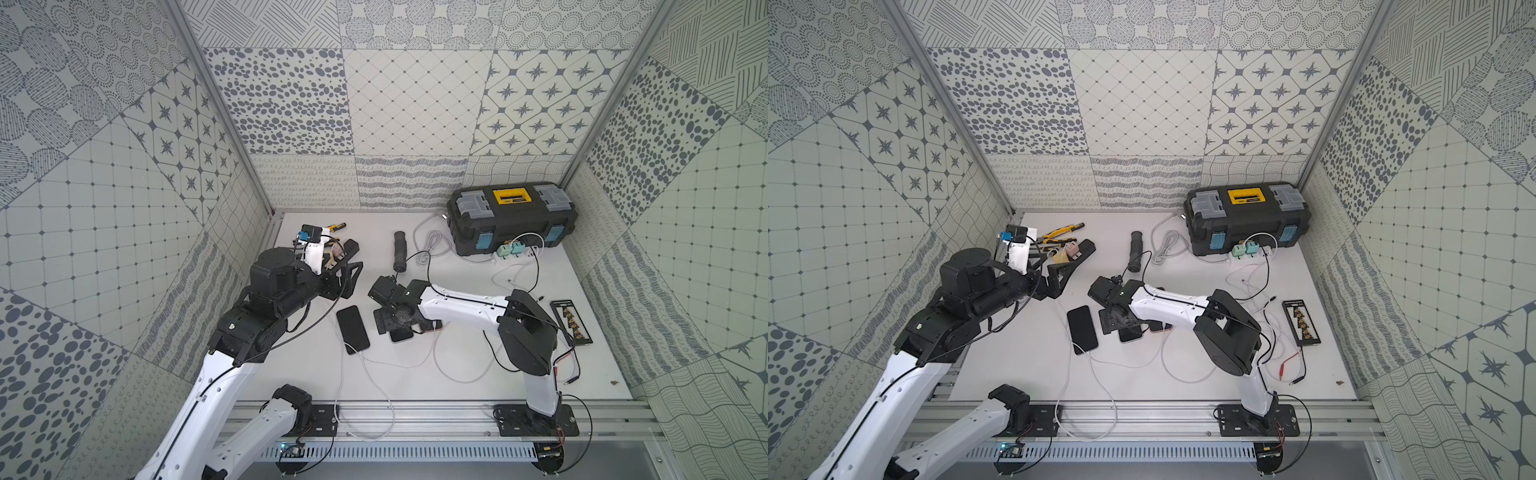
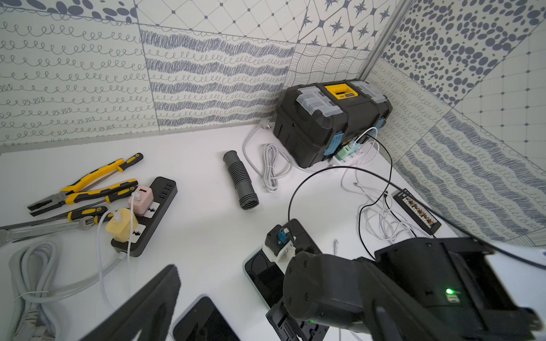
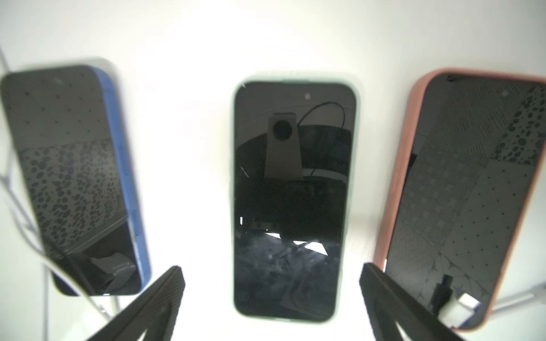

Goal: Unplug the charging cable from the phone
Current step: Place the phone at the center of the board.

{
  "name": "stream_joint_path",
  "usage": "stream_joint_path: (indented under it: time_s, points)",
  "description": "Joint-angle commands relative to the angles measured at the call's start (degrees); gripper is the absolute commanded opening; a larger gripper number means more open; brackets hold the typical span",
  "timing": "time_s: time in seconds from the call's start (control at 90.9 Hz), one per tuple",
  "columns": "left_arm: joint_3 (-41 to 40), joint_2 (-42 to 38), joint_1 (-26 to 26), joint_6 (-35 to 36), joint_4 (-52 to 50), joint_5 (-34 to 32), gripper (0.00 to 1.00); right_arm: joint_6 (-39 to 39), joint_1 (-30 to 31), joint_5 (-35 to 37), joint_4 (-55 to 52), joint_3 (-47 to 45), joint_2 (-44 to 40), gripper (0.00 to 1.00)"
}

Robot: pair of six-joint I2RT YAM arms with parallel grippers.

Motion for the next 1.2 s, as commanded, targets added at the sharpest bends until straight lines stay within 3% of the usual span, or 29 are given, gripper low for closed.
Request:
stream_joint_path:
  time_s: [0.0, 0.253, 0.66, 1.189]
  points:
    - [1.9, 1.5, 0.3, -0.6, -8.1, -5.5, 0.98, -0.1, 1.8, 3.5, -1.6, 3.3, -1.6, 0.97]
    - [1.8, 1.6, 0.3, -4.4, -18.2, -15.1, 0.98, -1.0, 5.0, 4.2, -1.8, 13.4, 4.5, 0.97]
    - [4.3, -0.5, 0.3, -0.9, -17.9, -22.4, 0.98, -2.7, 7.8, 3.6, -1.9, 25.3, 15.7, 0.97]
    - [3.8, -3.6, 0.3, 0.0, -14.5, -21.9, 0.98, -3.3, 7.6, 4.8, -2.7, 32.9, 24.3, 0.96]
